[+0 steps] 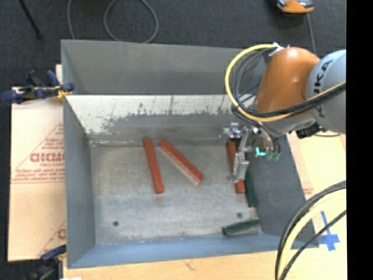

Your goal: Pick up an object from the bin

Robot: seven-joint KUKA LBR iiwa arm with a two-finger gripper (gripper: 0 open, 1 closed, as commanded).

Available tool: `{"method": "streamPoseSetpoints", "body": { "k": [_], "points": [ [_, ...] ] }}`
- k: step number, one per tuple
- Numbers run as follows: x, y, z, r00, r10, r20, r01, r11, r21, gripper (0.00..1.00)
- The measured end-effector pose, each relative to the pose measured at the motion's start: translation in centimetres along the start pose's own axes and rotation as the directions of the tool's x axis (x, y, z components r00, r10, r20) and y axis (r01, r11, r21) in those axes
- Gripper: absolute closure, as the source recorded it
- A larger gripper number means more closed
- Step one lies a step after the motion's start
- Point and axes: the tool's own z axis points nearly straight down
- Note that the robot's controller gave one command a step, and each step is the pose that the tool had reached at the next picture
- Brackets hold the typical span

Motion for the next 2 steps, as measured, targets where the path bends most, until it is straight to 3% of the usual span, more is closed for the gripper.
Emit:
{"method": "streamPoseSetpoints", "body": {
  "k": [1,2],
  "points": [
    [-0.81,7.87,7.83,0.997,0.081,-0.001,-0.081,0.997,-0.006,0.0],
    [-1.01,7.34,7.37,0.997,0.083,0.007,-0.083,0.997,-0.001,1.0]
  ]
}}
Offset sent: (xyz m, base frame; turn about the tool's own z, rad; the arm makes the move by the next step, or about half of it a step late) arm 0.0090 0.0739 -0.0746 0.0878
